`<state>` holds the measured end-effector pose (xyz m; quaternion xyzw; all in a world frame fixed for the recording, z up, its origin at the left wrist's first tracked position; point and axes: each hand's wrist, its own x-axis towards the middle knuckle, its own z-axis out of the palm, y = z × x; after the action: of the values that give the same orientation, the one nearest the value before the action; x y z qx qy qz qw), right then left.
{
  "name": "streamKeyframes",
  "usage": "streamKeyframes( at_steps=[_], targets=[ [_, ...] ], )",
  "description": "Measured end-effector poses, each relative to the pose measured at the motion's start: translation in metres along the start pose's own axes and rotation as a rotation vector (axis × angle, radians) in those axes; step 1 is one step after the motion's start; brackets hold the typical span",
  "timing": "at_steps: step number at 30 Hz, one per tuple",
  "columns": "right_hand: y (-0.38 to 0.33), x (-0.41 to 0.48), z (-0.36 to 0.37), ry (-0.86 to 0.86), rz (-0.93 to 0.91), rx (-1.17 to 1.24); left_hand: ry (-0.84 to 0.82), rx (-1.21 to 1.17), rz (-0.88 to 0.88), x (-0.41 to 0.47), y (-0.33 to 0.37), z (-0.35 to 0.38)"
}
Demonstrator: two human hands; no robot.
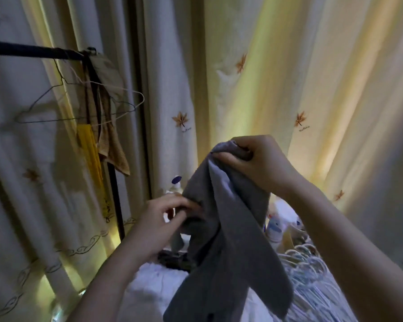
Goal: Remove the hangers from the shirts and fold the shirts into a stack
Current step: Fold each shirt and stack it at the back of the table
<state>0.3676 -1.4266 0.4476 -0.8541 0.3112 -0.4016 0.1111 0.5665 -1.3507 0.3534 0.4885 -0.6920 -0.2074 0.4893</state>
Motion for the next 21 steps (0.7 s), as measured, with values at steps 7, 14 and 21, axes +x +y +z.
streamKeyframes(
  at_steps=[7, 14, 21],
  targets=[
    [-0.011, 0.027, -0.020, -0.025, -0.185, -0.316, 0.170, -0.103, 0.028, 0.020, 0.007, 0.007],
    [-0.001, 0.033, -0.023, -0.027, -0.154, -0.344, 0.121, -0.267, -0.110, 0.035, -0.008, 0.027],
    [0.006, 0.025, -0.032, -0.080, -0.120, -0.329, 0.162, -0.021, -0.024, 0.042, -0.020, 0.051]
  ],
)
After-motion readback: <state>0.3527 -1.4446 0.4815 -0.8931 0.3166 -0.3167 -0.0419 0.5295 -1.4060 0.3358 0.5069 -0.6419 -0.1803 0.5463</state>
